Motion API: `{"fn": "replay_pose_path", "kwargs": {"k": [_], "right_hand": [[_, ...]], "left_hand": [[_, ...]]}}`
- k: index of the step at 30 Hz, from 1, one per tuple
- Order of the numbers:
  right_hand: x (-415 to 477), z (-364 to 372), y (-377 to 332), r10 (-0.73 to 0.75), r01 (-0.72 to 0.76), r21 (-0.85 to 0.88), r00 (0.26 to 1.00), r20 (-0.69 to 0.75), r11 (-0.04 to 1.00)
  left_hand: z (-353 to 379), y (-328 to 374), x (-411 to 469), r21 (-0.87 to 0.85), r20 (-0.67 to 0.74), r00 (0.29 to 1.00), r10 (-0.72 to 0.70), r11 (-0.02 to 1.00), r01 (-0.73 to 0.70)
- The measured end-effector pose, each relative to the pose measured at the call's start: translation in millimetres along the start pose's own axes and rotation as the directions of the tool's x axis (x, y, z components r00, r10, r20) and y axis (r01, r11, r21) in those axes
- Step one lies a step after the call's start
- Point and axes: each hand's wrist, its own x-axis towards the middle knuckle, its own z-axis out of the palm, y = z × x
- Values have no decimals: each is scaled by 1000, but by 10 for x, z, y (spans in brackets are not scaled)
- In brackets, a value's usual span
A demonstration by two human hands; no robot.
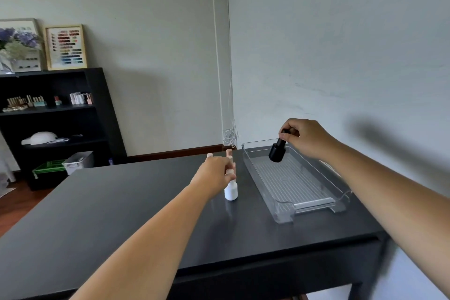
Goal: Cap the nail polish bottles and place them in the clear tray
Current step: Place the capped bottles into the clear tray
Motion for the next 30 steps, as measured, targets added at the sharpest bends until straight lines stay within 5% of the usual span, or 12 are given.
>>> {"fn": "replay_pose_path", "kwargs": {"k": [13,30], "right_hand": [[515,-74,528,101,-96,-118,994,35,988],[1179,305,1229,145,-99,-243,973,178,965]], "left_hand": [[-386,549,943,-133,-140,977,163,974,-182],[780,718,2092,-115,-1,999,49,992,-48]]}}
